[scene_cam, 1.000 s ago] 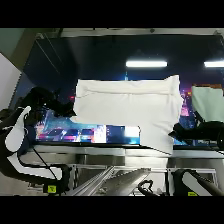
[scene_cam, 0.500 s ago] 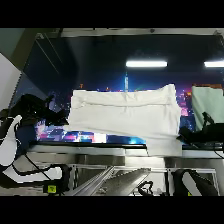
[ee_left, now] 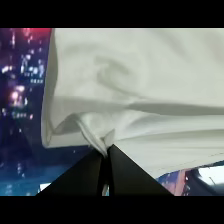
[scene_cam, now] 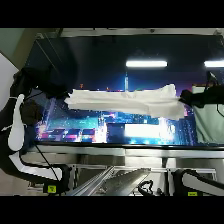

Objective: Fold the shirts.

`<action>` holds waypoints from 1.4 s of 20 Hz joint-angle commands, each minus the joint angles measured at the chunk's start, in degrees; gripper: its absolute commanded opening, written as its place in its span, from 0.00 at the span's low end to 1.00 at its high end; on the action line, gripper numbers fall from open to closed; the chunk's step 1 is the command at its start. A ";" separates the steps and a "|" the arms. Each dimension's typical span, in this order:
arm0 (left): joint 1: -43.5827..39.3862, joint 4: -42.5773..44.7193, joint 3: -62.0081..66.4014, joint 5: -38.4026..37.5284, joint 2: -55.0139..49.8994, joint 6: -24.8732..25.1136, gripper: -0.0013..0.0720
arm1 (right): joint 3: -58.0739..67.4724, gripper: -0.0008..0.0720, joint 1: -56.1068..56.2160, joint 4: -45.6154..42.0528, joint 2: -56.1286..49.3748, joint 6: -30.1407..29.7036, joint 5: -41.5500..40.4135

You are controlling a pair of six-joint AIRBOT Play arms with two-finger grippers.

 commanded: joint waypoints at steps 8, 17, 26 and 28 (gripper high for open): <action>-5.53 -0.13 23.52 0.96 -23.02 -2.14 0.04 | 19.82 0.04 5.97 0.59 -23.91 -1.75 5.68; -4.55 -0.22 25.20 2.38 -17.57 -2.69 0.87 | 27.28 0.90 -3.06 0.76 -24.15 -2.69 -15.39; -1.16 -0.24 25.18 7.48 -1.05 -3.91 0.87 | 27.28 0.90 -8.76 12.41 -32.70 -12.48 -21.16; -1.27 -0.28 25.20 7.48 1.01 -5.31 0.87 | 27.28 0.89 -8.66 12.41 -34.82 -12.50 -21.33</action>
